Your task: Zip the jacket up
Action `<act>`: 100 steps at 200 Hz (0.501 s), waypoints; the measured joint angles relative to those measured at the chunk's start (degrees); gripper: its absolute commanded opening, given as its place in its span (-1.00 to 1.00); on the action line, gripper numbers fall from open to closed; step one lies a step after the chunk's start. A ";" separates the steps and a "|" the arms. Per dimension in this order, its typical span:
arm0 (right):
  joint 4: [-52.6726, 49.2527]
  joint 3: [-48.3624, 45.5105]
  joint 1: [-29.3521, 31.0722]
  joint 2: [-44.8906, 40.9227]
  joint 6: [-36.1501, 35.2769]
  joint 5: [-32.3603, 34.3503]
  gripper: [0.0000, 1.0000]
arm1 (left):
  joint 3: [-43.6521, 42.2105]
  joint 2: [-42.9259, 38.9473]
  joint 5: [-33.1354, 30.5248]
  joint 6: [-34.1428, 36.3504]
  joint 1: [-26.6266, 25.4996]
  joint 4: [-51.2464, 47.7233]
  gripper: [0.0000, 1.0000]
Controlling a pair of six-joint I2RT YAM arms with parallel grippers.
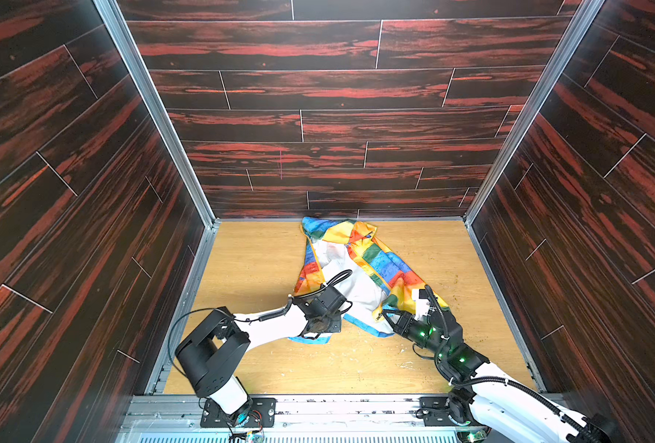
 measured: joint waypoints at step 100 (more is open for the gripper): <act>1.25 -1.57 0.00 -1.22 0.00 0.00 -1.00 | -7.26 -14.86 4.68 -13.94 1.79 4.52 0.23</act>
